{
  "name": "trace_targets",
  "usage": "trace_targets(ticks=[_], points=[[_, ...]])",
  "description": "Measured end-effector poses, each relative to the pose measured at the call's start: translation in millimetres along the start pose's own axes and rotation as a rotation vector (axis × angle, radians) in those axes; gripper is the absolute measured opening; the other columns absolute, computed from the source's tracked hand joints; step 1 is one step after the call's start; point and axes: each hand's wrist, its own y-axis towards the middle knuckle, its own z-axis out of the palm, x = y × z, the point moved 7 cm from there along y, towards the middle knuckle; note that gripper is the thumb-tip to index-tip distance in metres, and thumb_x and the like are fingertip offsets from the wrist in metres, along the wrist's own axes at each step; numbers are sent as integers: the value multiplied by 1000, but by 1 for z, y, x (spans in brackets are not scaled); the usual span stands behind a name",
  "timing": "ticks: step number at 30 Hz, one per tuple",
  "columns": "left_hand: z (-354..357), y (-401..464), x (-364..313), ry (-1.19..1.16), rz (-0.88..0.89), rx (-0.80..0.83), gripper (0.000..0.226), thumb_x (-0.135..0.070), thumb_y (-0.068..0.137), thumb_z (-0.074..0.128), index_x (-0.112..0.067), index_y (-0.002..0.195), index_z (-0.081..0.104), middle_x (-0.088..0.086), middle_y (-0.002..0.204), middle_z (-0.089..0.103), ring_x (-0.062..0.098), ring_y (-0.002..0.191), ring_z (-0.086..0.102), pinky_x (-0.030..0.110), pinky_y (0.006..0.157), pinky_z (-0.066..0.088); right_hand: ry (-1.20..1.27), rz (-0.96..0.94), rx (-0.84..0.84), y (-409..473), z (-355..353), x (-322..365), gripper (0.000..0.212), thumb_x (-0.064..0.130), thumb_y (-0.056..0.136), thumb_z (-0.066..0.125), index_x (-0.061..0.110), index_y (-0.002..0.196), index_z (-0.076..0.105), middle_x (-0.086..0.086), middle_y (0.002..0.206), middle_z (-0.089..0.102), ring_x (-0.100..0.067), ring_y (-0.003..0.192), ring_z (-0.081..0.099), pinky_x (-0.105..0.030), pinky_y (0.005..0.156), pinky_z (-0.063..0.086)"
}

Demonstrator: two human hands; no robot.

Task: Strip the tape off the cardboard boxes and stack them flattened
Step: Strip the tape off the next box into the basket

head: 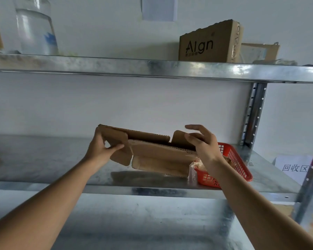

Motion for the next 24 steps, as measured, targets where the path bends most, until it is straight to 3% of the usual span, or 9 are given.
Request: trace_targets(ticks=[3,6,9,13,15,17,19,22,24], points=[[-7,0,-1,-72,-7,-34,64,-19,80,90,-20,126,45,0,121,68,17,112,67,49,104,54,153,19,-65,-3,1,3,23,32,103,62,28,124,67,1,111,76,-27,107,72,-47,75,64],[-14,0,-2,5,-28,-30,58,-34,85,84,-26,118,37,-3,120,63,17,109,64,48,97,56,147,-32,-100,-12,10,10,34,56,100,51,37,125,65,4,115,73,-28,111,70,-39,67,59],[-25,-2,0,20,-32,-30,55,-43,88,79,-28,115,33,-4,119,61,18,110,63,44,92,55,56,-56,-109,-24,21,8,48,75,88,51,55,132,52,8,129,65,-16,121,62,-39,91,56],[-49,-1,11,-14,-93,-11,59,-54,90,74,-30,123,31,2,134,55,26,121,56,52,100,51,-250,-178,-37,-50,51,10,67,55,97,61,55,153,25,13,122,63,8,96,64,-15,72,55],[-57,-5,17,-46,-110,35,58,-52,90,74,-31,125,33,-1,134,56,24,122,55,46,98,49,-414,-235,-69,-67,65,11,77,50,97,63,51,158,15,15,132,59,5,107,63,-25,83,59],[-63,-13,23,-92,-108,68,58,-48,90,75,-33,128,34,-2,132,58,23,123,55,44,99,48,-516,-297,-114,-87,76,13,83,52,96,63,49,160,10,14,154,45,-13,131,54,-45,100,55],[-71,-23,28,-106,-88,94,65,-44,91,76,-35,137,31,-4,136,57,21,125,55,44,104,47,-573,-249,-145,-108,85,10,85,64,91,63,54,159,11,13,157,41,-21,135,50,-54,102,53],[-78,-44,30,-93,-38,148,84,-38,91,77,-46,152,20,-14,144,52,9,127,52,32,107,40,-658,-93,-129,-146,92,-6,102,81,73,69,60,155,12,10,154,45,-19,132,50,-49,102,53],[-76,-61,27,-89,-8,190,87,-36,92,77,-50,154,19,-18,147,49,6,128,50,29,107,38,-685,-28,-117,-173,89,-14,113,74,66,80,61,155,10,13,145,50,-15,127,50,-41,101,50]])
